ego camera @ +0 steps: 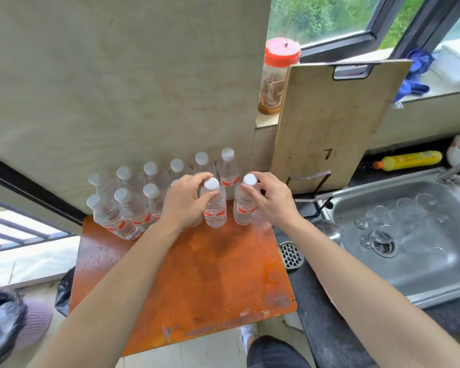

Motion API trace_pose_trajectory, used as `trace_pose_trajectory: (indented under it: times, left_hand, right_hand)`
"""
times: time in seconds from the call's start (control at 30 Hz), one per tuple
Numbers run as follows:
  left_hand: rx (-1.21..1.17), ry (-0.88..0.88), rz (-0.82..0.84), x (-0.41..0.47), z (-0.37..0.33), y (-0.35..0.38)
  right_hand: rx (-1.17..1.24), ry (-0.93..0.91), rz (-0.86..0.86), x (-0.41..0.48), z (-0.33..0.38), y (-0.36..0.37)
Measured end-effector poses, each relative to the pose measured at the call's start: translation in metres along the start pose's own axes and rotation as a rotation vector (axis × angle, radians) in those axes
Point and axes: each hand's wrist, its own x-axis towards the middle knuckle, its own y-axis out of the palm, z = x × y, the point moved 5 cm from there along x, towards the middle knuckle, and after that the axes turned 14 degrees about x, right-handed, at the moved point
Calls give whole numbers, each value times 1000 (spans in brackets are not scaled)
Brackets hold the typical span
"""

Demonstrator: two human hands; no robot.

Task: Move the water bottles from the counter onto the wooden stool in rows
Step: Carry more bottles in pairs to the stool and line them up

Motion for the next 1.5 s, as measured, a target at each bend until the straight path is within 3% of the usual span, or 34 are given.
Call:
trace_pose_trajectory:
  times: [0.1, 0.33, 0.6, 0.73, 0.87, 1.0, 1.2, 1.5]
  left_hand:
    - [90, 43, -31, 18, 4, -3]
    - [129, -106, 70, 34, 19, 14]
    - [62, -115, 134, 31, 22, 0]
    - [65, -85, -83, 25, 12, -59]
    - [304, 83, -398, -8, -7, -115]
    - [378, 123, -429, -42, -27, -114]
    - [255, 225, -253, -82, -109, -59]
    - [121, 571, -277, -152, -317, -26]
  right_hand:
    - [-21, 3, 47, 18, 3, 12]
    - [-61, 1, 82, 39, 7, 41]
    - [-121, 21, 93, 37, 25, 35]
    - [-99, -95, -108, 35, 77, 1]
    - [-251, -360, -338, 5, 125, -28]
    - [-423, -416, -439, -54, 126, -44]
    - [-631, -247, -560, -168, 85, -110]
    - [-675, -69, -806, -321, 65, -280]
